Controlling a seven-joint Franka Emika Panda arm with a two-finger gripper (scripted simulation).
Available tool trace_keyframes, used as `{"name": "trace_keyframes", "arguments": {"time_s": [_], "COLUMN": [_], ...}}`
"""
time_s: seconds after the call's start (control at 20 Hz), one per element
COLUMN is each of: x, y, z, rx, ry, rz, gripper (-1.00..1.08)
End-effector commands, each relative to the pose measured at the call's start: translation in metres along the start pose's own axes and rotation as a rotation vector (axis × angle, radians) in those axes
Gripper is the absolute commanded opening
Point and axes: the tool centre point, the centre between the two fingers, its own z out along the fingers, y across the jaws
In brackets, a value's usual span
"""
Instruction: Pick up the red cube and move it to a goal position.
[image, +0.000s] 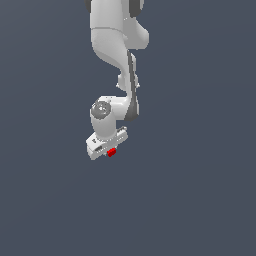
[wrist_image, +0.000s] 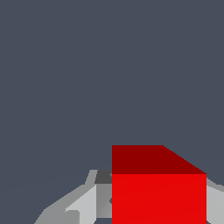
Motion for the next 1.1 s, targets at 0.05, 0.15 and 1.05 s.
{"name": "trace_keyframes", "arguments": {"time_s": [0.05, 0.15, 1.05], "x": [0.001, 0.002, 0.029], "y": [-0.001, -0.003, -0.038], "z": [-0.006, -0.013, -0.174], "rx": [-0.001, -0.001, -0.001], "ry": [0.001, 0.001, 0.0], "rz": [0.0, 0.0, -0.001], "gripper": [-1.0, -1.0, -1.0]}}
